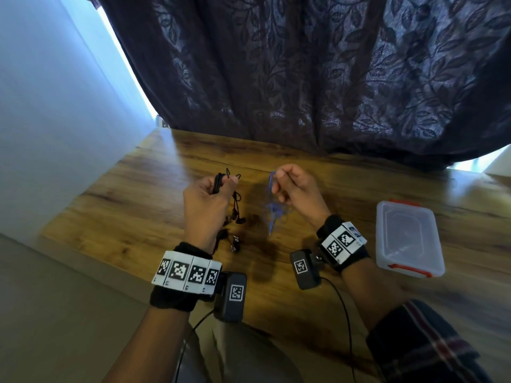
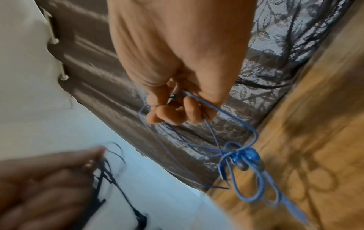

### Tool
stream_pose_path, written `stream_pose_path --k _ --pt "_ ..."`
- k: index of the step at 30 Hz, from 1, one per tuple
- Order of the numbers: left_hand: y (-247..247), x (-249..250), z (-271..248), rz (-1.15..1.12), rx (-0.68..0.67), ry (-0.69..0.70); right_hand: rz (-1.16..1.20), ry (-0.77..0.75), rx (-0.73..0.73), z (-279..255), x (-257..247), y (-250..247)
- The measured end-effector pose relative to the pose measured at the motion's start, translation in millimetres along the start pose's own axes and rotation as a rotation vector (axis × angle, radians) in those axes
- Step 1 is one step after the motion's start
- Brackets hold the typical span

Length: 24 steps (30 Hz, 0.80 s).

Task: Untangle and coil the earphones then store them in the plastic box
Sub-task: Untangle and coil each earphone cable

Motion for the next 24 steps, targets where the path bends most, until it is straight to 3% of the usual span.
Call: stream_pose_path --k 5,8,10,12,14,15,17,20,22,24 --pt "-2 -11 6 0.072 0.051 -0.028 0.06 -0.108 -0.025 10 -25 -2" --pt "-3 -10 2 0.063 0.035 -0.033 -0.097 -0.029 -0.016 19 -5 -5" --pt "-2 -7 -2 0.067 0.005 -0.031 -0.28 0.102 -0.094 20 14 -1" --pt "-1 -2 -4 0.138 -0.03 -0.005 -0.636 0.213 -0.253 13 28 3" --pt "0 3 -6 0.259 -0.077 0.04 -0.942 0.251 -0.376 2 24 9" --pt "1 7 -9 0.324 -0.106 0.064 -0.987 0.233 -0.392 -2 17 14" --pt "4 9 -12 0.405 -0.169 0.086 -0.877 0.114 -0.357 -9 -9 27" --pt "4 14 -17 0.409 -0.233 0.075 -0.461 -0.04 -0.291 -21 -46 44" --pt "5 24 -22 0.403 -0.278 0.119 -0.145 0.033 -0.304 -28 -48 56" --pt "4 35 -27 0.464 -0.3 0.182 0.012 0.115 -0.323 -34 -41 67"
Point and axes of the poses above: each hand's wrist, its own z-axis towards the middle knuckle, its own y-axis out of the palm, x = y × z, the point moved 8 cm from there along z, towards the middle knuckle, and after that the axes turned 10 degrees about -y, right-handed, at the moved point
